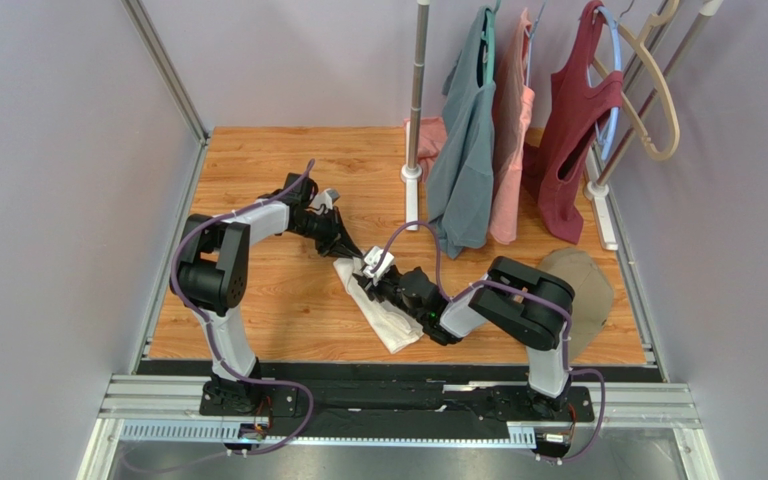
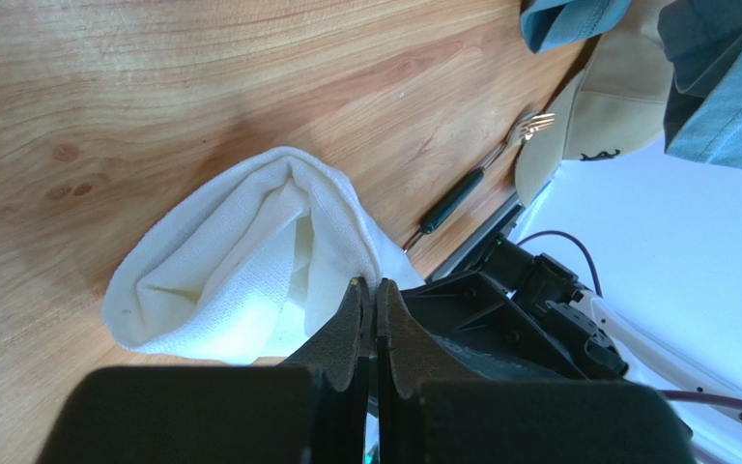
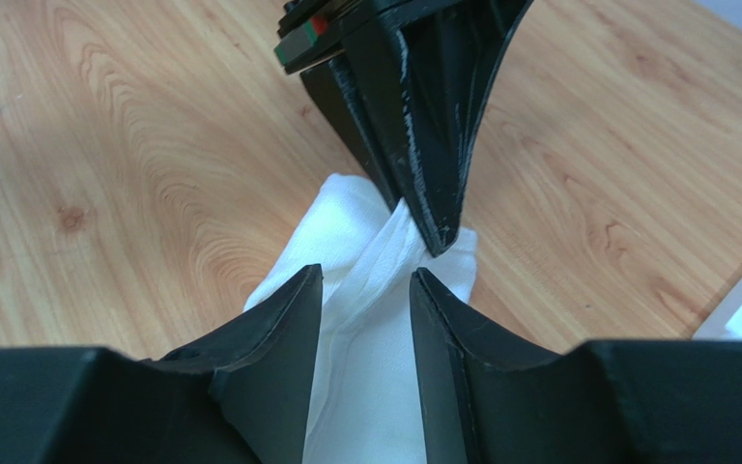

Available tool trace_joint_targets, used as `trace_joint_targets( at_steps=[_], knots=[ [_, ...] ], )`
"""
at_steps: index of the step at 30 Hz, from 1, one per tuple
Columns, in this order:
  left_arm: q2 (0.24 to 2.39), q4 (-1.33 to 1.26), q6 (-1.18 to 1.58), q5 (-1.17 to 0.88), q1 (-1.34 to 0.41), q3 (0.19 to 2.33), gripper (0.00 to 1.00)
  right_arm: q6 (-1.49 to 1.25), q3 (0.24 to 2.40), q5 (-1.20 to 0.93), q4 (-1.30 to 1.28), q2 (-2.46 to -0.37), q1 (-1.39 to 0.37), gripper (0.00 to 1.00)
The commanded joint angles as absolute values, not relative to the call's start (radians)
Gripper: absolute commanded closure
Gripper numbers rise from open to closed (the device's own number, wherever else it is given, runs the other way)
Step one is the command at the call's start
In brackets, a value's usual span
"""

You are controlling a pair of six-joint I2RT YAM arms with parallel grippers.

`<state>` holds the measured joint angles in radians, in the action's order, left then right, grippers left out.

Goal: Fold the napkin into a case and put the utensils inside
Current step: Pick up the top corner of the smaller rectangle folded napkin from the center of the board.

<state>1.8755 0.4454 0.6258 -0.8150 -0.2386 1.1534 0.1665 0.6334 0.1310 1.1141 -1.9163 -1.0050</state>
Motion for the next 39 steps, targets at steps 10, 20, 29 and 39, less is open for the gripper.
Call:
trace_joint_targets(
  at_steps=[10,20,29,39],
  knots=[
    [1.850,0.428,0.641,-0.868,-0.233,1.146,1.00,0.232,0.680,0.204,1.266,-1.962,-1.015,0.63],
    [1.847,0.423,0.650,-0.873,-0.232,1.143,1.00,0.213,0.684,0.186,1.218,-1.959,-1.015,0.68],
    [1.847,0.416,0.664,-0.882,-0.232,1.144,1.00,0.160,0.676,0.207,1.163,-1.945,-1.014,0.61],
    [1.850,0.417,0.644,-0.887,-0.232,1.146,1.00,-0.317,0.712,0.122,0.560,-1.655,-1.005,0.42]
  ],
)
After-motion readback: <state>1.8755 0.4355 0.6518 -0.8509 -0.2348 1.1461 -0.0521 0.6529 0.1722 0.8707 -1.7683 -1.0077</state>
